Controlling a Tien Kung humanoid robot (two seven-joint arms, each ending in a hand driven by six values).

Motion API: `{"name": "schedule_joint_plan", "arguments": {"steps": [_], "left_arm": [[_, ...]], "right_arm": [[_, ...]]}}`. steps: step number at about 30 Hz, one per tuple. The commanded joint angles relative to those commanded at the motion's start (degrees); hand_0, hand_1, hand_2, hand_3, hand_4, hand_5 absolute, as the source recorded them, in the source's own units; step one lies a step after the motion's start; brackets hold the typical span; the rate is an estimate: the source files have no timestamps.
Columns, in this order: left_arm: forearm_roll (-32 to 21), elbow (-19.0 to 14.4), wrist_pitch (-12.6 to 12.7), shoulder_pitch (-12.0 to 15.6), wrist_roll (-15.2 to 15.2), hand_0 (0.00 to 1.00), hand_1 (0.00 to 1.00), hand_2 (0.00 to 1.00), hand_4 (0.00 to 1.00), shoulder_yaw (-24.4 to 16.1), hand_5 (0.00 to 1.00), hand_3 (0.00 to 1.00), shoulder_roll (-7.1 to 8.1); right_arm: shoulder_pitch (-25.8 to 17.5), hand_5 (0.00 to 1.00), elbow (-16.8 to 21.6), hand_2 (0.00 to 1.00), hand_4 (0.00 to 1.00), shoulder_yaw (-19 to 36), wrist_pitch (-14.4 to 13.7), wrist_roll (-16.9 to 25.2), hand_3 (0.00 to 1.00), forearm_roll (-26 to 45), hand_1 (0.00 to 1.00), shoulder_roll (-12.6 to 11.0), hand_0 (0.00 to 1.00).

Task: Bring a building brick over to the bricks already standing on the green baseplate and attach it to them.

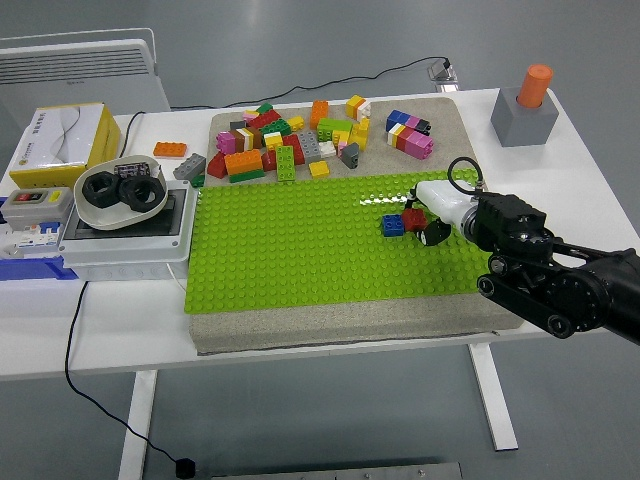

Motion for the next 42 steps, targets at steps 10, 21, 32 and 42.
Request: {"name": "schedule_joint_plan", "arguments": {"steps": [10,21,32,42], "left_arm": [[0.14,0.00,-0.01,-0.03,0.00,0.767,0.760,0.791,0.954,-0.09,0.879,0.849,0.06],[0.28,0.00,0.00,0.02,0.04,0.767,0.759,0.791,0.954,-0.13,0.875,0.849,0.01],[0.43,0.00,-0.03,0.09,0.11,0.767,0.760,0.791,0.955,-0.16,0.874,0.849,-0.01],[0.44,0.00,-0.03,0.16,0.11,0.767,0.760,0.791,0.953,-0.12,0.872,0.849,-0.06]], "right_arm": [[0.28,0.120,0.70,0.821,0.656,-0.34,0.82,-0.84,0.649,-1.79,0.803,-0.34,0.860],[0.16,0.149,0.53,0.825,0.697,-1.09,1.36,-1.14,0.645,-2.25,0.809,0.00,0.867],[0.16,0.159,0.36,0.827,0.710,-1.34,1.45,-1.10,0.658,-2.43,0.811,0.17,0.872],[0.21,0.168,0.23,0.828,0.719,-1.51,1.41,-1.02,0.663,-2.33,0.813,0.42,0.875]]}}
